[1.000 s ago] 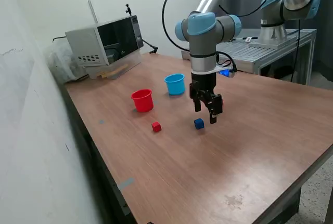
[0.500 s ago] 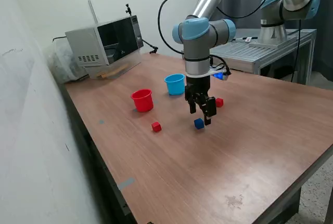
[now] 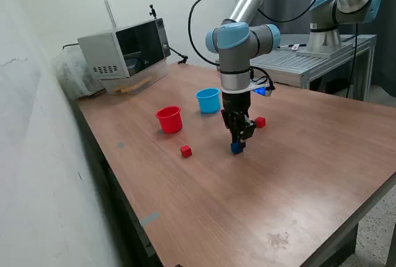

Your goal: Place red objects in the red bin, and blue objects in the blue bin.

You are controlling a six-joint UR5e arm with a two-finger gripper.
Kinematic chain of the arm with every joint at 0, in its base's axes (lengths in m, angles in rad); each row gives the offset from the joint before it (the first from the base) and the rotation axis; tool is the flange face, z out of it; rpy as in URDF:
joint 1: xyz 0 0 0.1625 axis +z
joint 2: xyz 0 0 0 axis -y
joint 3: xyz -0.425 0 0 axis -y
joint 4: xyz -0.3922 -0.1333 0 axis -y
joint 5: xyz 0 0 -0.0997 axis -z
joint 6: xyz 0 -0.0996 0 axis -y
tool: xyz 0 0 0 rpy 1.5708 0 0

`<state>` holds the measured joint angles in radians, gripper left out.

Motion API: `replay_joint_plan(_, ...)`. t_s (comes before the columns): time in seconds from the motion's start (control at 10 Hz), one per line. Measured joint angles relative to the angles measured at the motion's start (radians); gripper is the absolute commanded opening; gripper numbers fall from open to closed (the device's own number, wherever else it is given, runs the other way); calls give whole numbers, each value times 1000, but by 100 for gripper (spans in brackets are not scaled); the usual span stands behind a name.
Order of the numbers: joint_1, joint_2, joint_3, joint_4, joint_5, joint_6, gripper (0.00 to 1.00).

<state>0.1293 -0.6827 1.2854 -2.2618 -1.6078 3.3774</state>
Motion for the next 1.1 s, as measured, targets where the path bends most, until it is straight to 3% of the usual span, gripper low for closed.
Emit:
replay_joint_plan(0.3, 2, -4, -9, 4, 1, -51, 0)
replay_joint_plan(0.6, 5, -103, -2, 26, 0, -74, 0)
replay_joint_plan(0.9, -3, -276, 72, 96, 0, -83, 0)
replay_joint_plan(1.1, -69, -374, 157, 126, -1, -95, 0)
